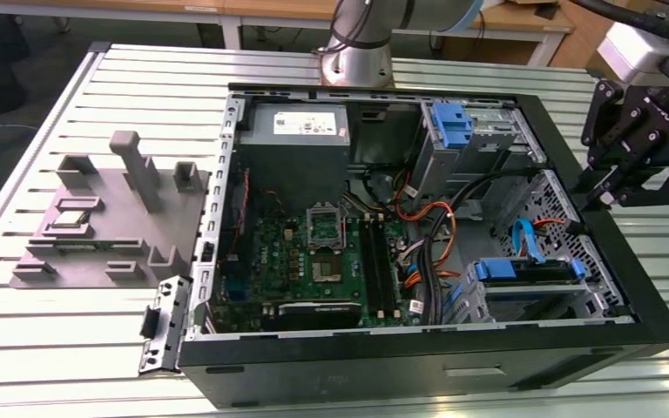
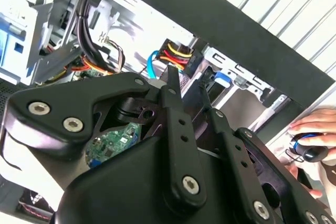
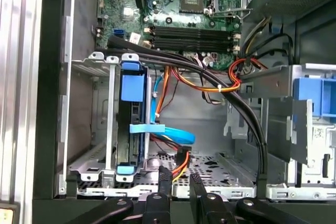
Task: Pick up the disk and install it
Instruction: 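Insert the second disk wire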
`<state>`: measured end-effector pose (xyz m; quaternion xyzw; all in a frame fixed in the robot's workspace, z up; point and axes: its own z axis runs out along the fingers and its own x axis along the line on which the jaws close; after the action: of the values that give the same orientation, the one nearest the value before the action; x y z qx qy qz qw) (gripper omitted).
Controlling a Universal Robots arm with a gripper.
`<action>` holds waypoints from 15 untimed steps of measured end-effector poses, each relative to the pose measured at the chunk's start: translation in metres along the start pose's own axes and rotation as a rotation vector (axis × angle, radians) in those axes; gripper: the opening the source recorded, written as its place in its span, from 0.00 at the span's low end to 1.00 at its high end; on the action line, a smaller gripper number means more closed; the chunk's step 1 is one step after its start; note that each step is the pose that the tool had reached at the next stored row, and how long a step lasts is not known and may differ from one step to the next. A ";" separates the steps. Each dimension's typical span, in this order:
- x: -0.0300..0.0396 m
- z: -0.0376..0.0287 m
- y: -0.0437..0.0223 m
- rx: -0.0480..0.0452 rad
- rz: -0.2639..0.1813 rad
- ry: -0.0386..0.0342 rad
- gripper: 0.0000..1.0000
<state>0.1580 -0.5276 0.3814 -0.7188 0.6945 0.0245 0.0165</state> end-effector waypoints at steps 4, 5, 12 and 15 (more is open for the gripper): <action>0.0004 0.0041 -0.0041 0.0007 0.012 -0.0002 0.29; 0.0004 0.0052 -0.0048 0.0008 0.014 -0.0002 0.29; 0.0009 0.0068 -0.0175 0.0033 0.048 -0.0025 0.29; 0.0000 -0.0071 -0.0174 0.0039 0.059 -0.0024 0.29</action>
<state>0.1754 -0.5275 0.3883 -0.6979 0.7155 0.0245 0.0180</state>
